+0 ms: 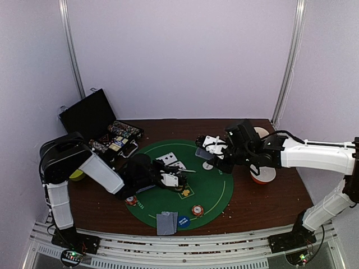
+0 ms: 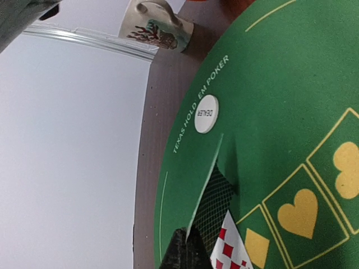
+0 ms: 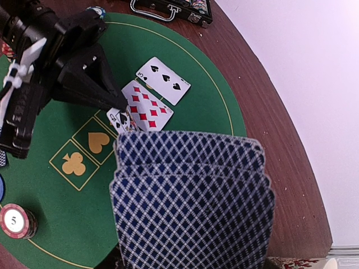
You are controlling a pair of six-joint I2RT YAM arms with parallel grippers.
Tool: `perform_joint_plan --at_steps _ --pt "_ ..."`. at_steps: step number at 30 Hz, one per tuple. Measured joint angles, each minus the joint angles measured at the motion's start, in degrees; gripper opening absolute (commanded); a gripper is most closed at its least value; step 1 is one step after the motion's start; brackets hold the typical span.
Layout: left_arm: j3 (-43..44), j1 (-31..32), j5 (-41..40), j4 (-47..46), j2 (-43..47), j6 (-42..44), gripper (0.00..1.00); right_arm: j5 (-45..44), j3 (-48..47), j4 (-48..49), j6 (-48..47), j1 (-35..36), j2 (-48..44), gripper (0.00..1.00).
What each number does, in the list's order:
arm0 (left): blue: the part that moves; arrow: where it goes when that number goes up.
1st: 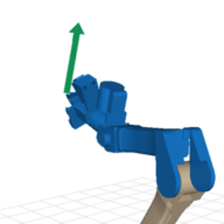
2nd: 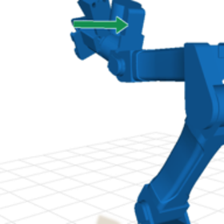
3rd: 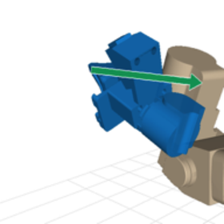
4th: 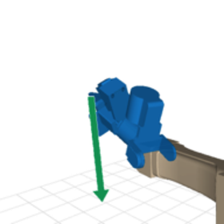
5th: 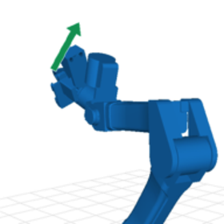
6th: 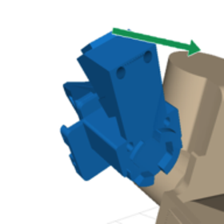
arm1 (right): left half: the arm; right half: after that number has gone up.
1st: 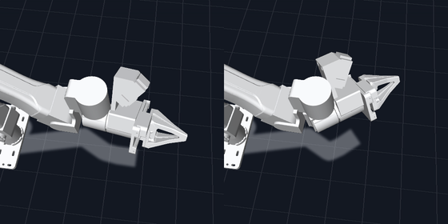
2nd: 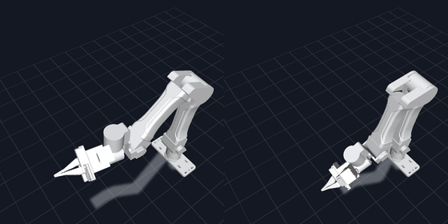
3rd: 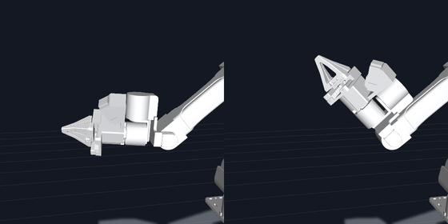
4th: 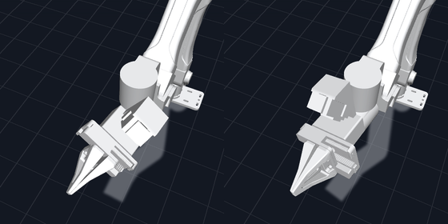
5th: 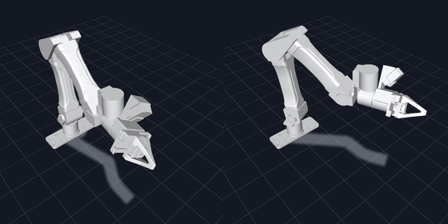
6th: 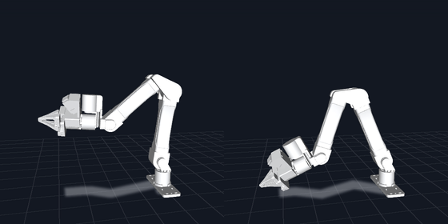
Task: Distribute texas hold em gaming equipment
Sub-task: Flop the poker card into the community card area.
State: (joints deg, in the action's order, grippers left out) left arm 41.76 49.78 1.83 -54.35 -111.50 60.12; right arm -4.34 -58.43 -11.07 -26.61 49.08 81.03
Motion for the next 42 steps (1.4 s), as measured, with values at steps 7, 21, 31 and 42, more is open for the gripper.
perform_joint_plan --at_steps 7,21,31,42 --pt "0.33 1.20 -0.59 0.74 -1.40 3.58 0.00 0.00 0.37 0.04 0.04 0.00 -0.15 0.49" --pt "0.57 1.60 3.85 20.55 1.51 3.96 0.00 0.07 1.01 0.61 0.02 0.00 -0.15 0.49" --pt "2.64 0.76 3.82 23.32 1.31 6.45 0.16 0.07 1.01 0.59 0.00 0.00 -0.15 0.49" --pt "3.39 0.42 1.16 22.91 1.60 9.07 0.36 0.04 0.94 0.46 0.00 0.00 -0.13 0.49"
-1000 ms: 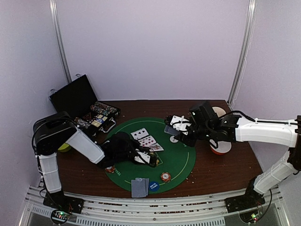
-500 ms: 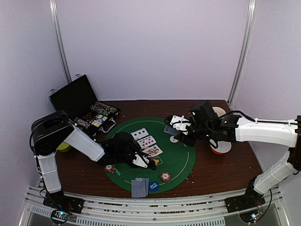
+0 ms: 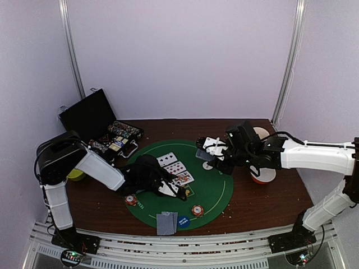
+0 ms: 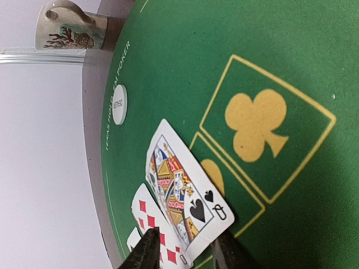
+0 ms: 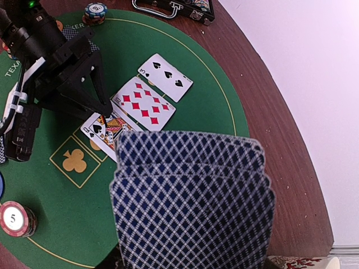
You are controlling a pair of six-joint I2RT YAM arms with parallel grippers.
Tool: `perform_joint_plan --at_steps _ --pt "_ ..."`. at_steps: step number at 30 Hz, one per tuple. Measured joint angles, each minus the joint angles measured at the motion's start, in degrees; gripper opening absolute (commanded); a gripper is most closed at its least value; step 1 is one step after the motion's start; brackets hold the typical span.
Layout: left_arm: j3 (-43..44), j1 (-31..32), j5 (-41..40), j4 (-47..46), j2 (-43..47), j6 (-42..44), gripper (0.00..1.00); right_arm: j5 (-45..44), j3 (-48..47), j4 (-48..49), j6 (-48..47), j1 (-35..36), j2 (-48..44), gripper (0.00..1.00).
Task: Distribute texas hold em gaming equipment
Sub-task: Flop the poker card into the community card area, then pick up the poker card from the face-down deck piles.
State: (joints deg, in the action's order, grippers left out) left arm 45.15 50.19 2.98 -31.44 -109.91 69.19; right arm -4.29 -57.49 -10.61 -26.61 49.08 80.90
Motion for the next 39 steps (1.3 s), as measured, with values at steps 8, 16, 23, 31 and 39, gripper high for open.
perform_joint_plan --at_steps 8,16,23,31,39 --pt "-0.72 -0.87 -3.45 6.91 7.37 -4.90 0.49 0.00 0.00 -0.04 0.00 0.00 0.00 0.49" --pt "-0.15 -1.18 -1.20 4.55 25.16 -27.21 0.73 0.02 0.00 0.02 0.00 0.00 0.00 0.49" --pt "16.31 -2.05 11.67 11.17 22.82 -59.39 0.85 0.42 -1.11 -0.04 0.02 0.00 0.15 0.49" --pt "21.99 -6.67 27.54 13.05 14.51 -82.23 0.77 1.31 -2.03 0.39 0.26 0.02 0.20 0.49" --pt "22.69 -6.88 32.54 14.91 8.37 -87.80 0.84 1.95 -2.08 0.72 0.94 0.20 1.20 0.49"
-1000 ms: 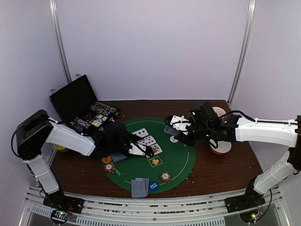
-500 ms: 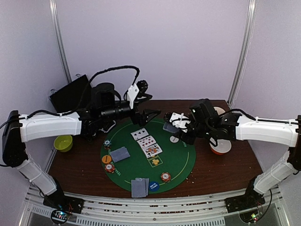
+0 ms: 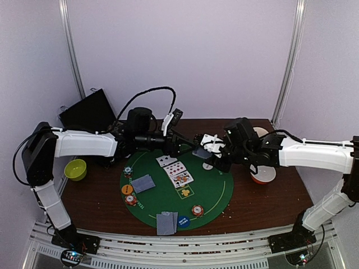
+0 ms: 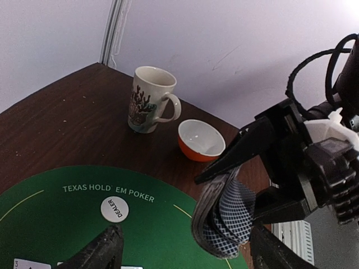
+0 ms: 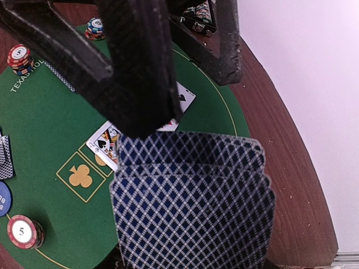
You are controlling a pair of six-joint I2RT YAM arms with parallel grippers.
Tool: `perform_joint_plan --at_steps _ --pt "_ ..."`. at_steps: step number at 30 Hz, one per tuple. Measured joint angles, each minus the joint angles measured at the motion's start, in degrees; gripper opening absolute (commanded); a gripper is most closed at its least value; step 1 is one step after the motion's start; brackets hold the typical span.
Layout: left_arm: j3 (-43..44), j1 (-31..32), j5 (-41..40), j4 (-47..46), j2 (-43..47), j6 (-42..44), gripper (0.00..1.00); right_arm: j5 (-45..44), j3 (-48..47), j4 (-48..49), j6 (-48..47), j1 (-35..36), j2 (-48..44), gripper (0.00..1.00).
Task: Distribute texas hold em gaming equipment
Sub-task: Pick up the poker card from the face-down deck piles.
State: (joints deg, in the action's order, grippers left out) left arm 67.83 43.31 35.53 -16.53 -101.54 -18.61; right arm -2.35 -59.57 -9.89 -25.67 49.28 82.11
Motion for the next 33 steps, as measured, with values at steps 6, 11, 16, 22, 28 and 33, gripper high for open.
perform_joint_plan --at_steps 6,11,16,22,28,33 --pt "3.39 1.16 0.44 0.55 -2.27 0.09 0.85 0.00 -0.24 0.15 0.11 0.39 1.22 0.49" --pt "5.46 2.56 -2.73 3.41 -3.96 1.73 0.84 0.04 -0.83 0.17 0.11 0.72 1.86 0.49" --pt "6.78 3.80 -7.15 6.12 -5.97 2.86 0.72 0.04 -1.14 0.35 0.00 0.90 2.34 0.49" --pt "9.35 5.11 -10.69 9.66 -6.64 4.13 0.48 -0.55 -1.14 0.15 -0.02 0.81 2.80 0.49" --pt "7.32 5.42 -13.97 10.43 -4.15 4.20 0.46 -0.98 -1.14 0.17 -0.04 0.90 2.78 0.49" --pt "5.51 4.98 -16.68 11.10 -1.60 4.37 0.40 -1.27 -1.14 0.15 -0.04 0.90 2.75 0.49"
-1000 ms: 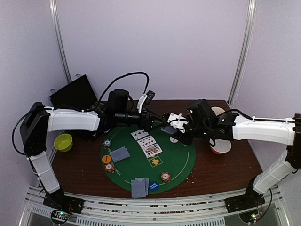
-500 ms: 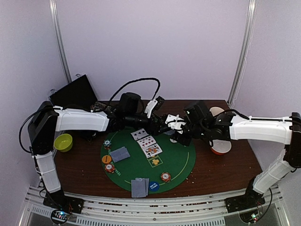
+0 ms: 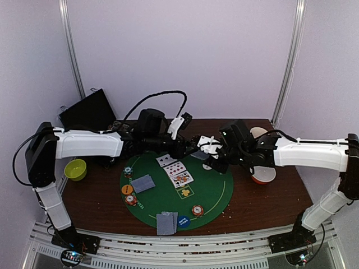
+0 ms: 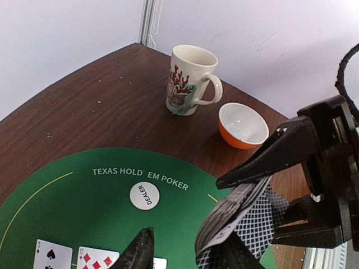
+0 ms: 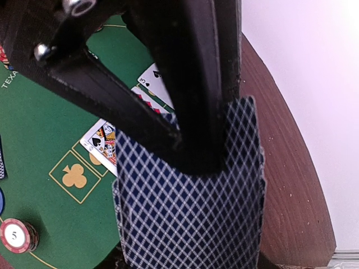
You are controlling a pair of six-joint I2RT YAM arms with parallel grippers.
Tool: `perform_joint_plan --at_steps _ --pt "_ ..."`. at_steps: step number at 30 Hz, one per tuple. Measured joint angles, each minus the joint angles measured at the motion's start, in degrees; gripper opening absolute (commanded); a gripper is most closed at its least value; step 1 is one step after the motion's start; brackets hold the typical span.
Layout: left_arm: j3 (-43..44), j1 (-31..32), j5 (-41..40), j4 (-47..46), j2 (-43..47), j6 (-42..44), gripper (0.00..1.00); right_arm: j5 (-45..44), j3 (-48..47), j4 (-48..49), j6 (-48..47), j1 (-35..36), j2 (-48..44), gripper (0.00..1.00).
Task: Distribute texas hold em gaming equipment
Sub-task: Pick up the poker card from the face-down deck piles, then distribute the poker card in the community card area.
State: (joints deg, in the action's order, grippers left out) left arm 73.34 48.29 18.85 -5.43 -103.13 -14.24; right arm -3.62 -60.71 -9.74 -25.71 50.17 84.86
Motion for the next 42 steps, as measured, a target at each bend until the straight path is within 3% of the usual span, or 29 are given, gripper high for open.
perform_joint_plan --at_steps 2,7,8,19,24,29,34,42 --pt "-0.17 -0.15 -0.70 0.11 0.33 0.15 0.34 -0.24 0.00 0.00 0.00 0.00 0.00 0.49" --pt "-0.57 -0.13 -1.05 0.90 1.22 0.90 0.02 -0.94 0.00 -0.04 0.00 -0.07 0.00 0.49" --pt "-0.66 -0.15 -0.98 1.11 1.51 0.81 0.00 -1.11 0.00 -0.15 0.02 -0.07 0.00 0.49" --pt "-5.38 -1.66 -0.13 4.68 9.27 -0.11 0.00 -1.51 0.00 -0.22 0.09 -0.33 -0.31 0.49" --pt "-9.79 -2.91 -0.28 4.66 13.64 -4.31 0.00 -1.53 0.11 -0.20 0.50 -1.29 -0.31 0.48" --pt "-20.48 -3.19 -0.81 -1.92 18.25 -16.33 0.00 -3.15 0.35 -0.24 1.64 -3.06 -0.31 0.48" --pt "-30.67 -2.19 -3.54 -8.92 16.55 -31.93 0.00 -5.66 0.35 -0.24 3.04 -3.56 -0.31 0.47" --pt "-37.57 7.39 -14.99 -23.45 10.32 -52.13 0.00 -7.54 0.35 -0.74 4.63 -3.37 -0.35 0.48"
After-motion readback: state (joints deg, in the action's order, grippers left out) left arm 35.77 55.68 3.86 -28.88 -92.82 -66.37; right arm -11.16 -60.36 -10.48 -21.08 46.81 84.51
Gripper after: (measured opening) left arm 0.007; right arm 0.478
